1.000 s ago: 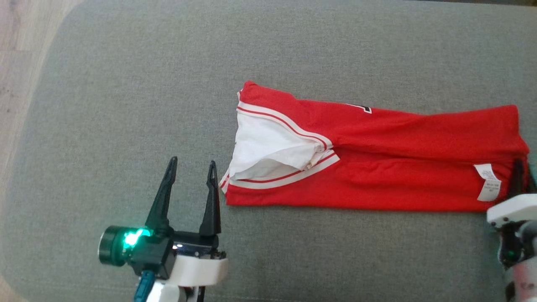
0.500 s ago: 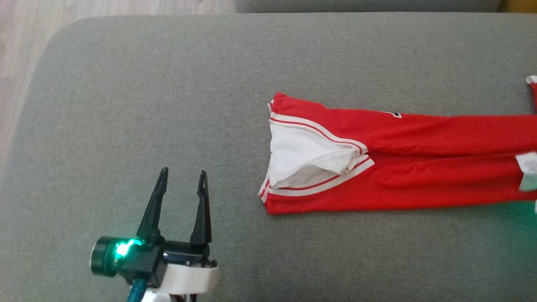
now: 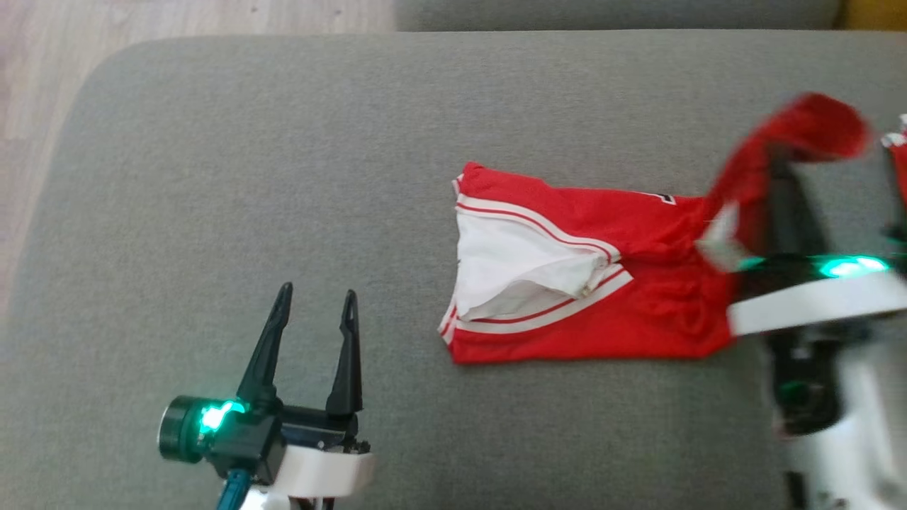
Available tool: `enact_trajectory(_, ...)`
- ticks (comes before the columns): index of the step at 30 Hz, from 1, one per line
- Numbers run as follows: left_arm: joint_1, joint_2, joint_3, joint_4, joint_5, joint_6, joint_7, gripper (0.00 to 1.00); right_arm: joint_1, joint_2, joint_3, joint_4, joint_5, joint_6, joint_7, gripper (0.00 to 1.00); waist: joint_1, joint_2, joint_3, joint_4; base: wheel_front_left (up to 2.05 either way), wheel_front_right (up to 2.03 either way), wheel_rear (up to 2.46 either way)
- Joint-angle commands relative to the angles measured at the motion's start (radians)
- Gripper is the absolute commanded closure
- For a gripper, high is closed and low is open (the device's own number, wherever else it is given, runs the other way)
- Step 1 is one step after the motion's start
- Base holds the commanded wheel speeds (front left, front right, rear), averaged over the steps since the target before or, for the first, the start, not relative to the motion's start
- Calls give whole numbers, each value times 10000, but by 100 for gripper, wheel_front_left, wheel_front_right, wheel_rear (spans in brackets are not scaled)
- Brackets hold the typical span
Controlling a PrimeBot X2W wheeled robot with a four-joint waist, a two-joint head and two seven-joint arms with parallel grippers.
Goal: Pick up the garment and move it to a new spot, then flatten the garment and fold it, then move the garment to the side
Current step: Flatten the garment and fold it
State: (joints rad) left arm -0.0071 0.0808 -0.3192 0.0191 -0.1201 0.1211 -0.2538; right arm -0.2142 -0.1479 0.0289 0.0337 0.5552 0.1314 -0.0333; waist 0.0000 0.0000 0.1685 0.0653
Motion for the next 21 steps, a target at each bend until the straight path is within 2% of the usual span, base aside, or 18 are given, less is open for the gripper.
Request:
enact_trajectory(1, -150, -92, 430, -284, 153, -80, -80, 0, -352, 265, 575, -604, -192, -7, 185, 100, 0, 0, 73, 185, 0, 0, 0)
enact_trajectory(5, -237, -138, 452, -267, 225, -170, -80, 0, -595, 725, 1607, -528, -246, -7, 397, 100, 0, 0, 186, 510, 0, 0, 0)
enact_trajectory(10, -323, -181, 423, -215, 278, -241, -80, 0, -830, 902, 2555, 208, -294, -7, 331, 100, 0, 0, 281, 851, 0, 0, 0)
enact_trajectory(15, -418, -221, 402, -174, 328, -288, -80, 0, -1278, 968, 3653, 1572, -183, -7, 41, 100, 0, 0, 427, 1187, 0, 0, 0)
enact_trajectory(16, -437, -227, 402, -163, 334, -291, -80, 0, -1360, 970, 3882, 1844, -3, -7, -28, 79, 0, 0, 449, 1236, 0, 0, 0)
enact_trajectory(17, -451, -233, 412, -156, 334, -293, -80, 0, -1449, 971, 4067, 2081, 186, -7, -157, 0, 0, 0, 467, 1264, 0, 0, 0)
enact_trajectory(21, -450, -254, 460, -119, 333, -267, -80, 0, -1775, 974, 4732, 2368, 1237, -7, -886, 0, 0, 0, 482, 1258, 0, 0, 0)
